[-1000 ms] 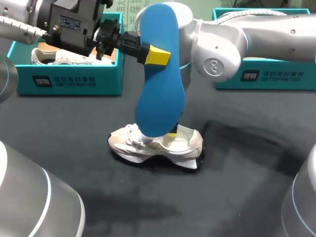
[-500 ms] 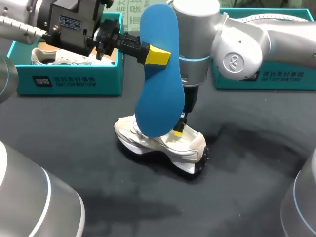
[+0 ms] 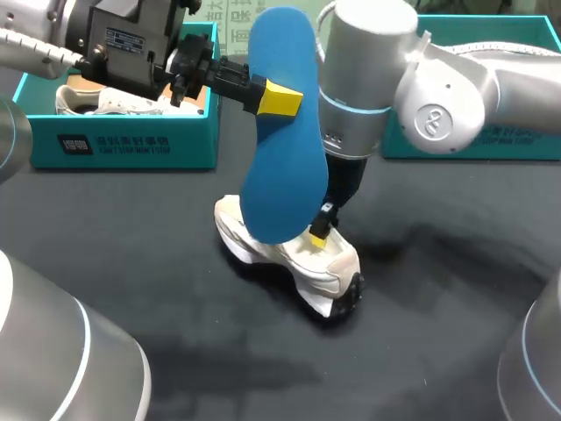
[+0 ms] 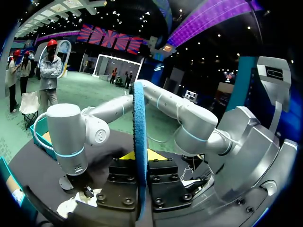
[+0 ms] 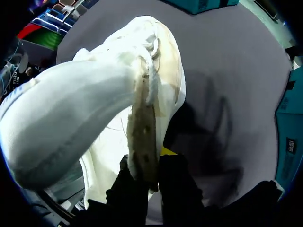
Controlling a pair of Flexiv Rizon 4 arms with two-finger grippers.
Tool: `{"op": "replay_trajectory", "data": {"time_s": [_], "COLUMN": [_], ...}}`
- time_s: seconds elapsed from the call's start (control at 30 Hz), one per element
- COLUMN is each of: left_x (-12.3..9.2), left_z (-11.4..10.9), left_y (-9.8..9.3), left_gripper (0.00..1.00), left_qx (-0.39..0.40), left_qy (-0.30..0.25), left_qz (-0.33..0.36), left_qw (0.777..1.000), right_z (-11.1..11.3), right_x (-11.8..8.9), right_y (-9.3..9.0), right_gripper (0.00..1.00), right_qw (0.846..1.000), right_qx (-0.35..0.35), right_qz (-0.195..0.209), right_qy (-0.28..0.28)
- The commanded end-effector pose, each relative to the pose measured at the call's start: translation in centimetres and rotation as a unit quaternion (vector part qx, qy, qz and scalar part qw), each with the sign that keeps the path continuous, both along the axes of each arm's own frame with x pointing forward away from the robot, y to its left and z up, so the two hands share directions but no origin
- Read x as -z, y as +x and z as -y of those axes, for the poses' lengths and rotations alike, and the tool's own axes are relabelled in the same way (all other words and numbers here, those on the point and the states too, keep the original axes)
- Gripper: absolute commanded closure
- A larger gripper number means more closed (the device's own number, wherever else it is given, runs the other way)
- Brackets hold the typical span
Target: Take the shoe out of the shoebox, open the shoe tongue, remove and reinsert the insole, then place the shoe into the shoebox
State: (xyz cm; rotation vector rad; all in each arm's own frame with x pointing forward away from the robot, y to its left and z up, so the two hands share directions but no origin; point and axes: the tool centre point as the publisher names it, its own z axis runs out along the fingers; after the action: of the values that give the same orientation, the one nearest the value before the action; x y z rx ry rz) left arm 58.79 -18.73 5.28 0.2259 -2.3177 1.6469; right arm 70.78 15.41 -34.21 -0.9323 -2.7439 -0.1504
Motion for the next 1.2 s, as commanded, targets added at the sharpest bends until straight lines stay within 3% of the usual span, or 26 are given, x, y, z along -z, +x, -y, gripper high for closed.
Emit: {"op": "replay_trajectory", "data": {"time_s": [0.03, 0.1, 0.63, 0.87, 1.2], "left_x": [0.0, 0.0, 0.0, 0.0, 0.0], "left_z": [0.1, 0.1, 0.1, 0.1, 0.1], "left_y": [0.1, 0.1, 0.1, 0.1, 0.1], "left_gripper": [1.0, 1.0, 1.0, 1.0, 1.0], "left_qx": [0.001, 0.001, 0.001, 0.001, 0.001], "left_qy": [0.002, 0.002, 0.002, 0.002, 0.002], "left_qz": [0.0, 0.0, 0.0, 0.0, 0.0], "left_qw": [1.0, 1.0, 1.0, 1.0, 1.0], "right_z": [0.7, 0.4, 0.4, -1.0, -0.9], "right_x": [-0.6, -0.7, -0.7, -0.5, 1.6], "right_y": [-2.0, -2.7, -2.7, -3.4, -3.7], "right_gripper": [1.0, 1.0, 1.0, 1.0, 1.0], "right_qw": [0.99, 0.982, 0.982, 0.959, 0.945], "right_qx": [0.134, 0.182, 0.182, 0.279, 0.323], "right_qz": [0.031, 0.032, 0.032, 0.027, 0.026], "right_qy": [0.033, 0.044, 0.044, 0.044, 0.051]}}
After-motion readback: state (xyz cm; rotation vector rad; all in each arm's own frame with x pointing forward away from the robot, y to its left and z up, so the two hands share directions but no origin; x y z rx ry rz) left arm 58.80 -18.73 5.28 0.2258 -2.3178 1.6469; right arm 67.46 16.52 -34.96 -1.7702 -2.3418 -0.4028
